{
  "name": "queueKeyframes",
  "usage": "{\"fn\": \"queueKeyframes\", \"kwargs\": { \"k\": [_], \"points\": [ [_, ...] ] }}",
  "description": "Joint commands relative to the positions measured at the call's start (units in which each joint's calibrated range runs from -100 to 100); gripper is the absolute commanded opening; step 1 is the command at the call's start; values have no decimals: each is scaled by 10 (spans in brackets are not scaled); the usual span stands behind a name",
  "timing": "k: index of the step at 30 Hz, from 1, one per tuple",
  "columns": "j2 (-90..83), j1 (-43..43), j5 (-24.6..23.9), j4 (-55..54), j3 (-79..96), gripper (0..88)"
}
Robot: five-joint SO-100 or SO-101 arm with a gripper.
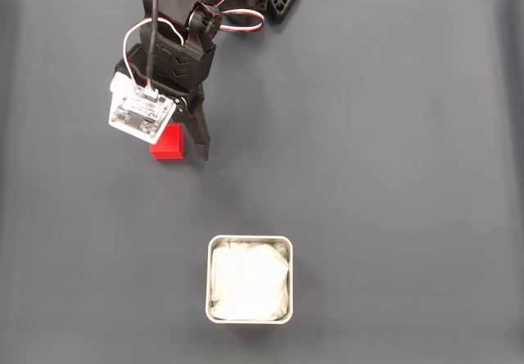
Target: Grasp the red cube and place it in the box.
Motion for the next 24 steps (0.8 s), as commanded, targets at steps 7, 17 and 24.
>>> {"fn": "queueKeyframes", "kwargs": {
  "k": [7, 17, 24],
  "points": [
    [-3, -10, -3, -1, -1, 351],
    [-21, -25, -10, 19, 1, 351],
    [-28, -33, -12, 23, 1, 351]
  ]
}}
